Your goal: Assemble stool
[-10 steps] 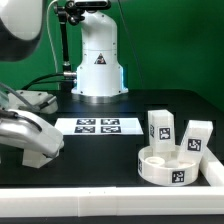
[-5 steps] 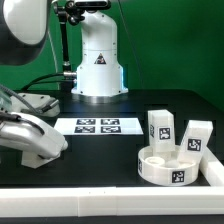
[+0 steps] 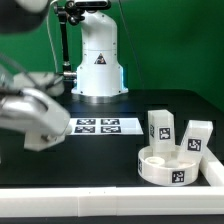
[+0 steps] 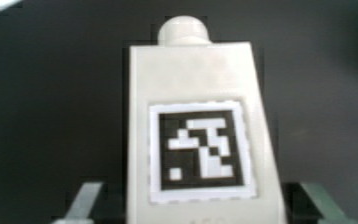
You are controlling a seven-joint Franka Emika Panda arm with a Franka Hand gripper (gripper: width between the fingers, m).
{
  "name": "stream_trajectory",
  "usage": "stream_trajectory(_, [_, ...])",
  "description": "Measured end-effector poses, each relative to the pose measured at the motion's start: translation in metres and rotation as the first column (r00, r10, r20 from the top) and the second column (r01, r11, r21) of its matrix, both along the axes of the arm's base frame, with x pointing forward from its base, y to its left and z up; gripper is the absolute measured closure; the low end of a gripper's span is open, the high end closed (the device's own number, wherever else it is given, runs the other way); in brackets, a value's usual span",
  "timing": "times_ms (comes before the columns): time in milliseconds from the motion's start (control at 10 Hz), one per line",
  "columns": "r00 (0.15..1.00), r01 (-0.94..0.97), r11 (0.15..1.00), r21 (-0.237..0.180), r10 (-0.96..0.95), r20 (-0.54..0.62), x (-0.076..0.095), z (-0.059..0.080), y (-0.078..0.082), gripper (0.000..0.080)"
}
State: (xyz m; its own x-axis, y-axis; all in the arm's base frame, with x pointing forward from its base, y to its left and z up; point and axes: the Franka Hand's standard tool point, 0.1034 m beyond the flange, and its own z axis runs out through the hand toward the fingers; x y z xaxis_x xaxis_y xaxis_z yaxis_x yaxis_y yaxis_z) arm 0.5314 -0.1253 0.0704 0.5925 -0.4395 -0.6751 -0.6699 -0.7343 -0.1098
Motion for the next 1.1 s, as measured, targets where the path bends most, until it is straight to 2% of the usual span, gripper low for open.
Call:
stream_trajectory(200, [1.000, 0.020, 1.000, -0.024, -0.020, -0.010, 0.012, 0.024, 0.020, 0.0462])
stream_trajectory(300, [1.000, 0.021, 0.999, -0.039, -0.021, -0.011, 0.018, 0.029, 0.034, 0.0462])
stream_trajectory(400, [1.000, 0.001, 0.999, -0.046, -0.002, -0.003, 0.020, 0.027, 0.042, 0.0462])
stream_trajectory(800, [0.999, 0.012, 0.997, -0.074, -0.009, 0.040, 0.028, 0.024, 0.038, 0.0461])
stream_trajectory(900, [0.992, 0.025, 0.991, -0.128, -0.010, 0.122, 0.041, 0.025, 0.038, 0.0461])
stream_trajectory(1100, [0.976, 0.026, 0.983, -0.182, 0.014, 0.216, 0.054, 0.039, 0.056, 0.0461])
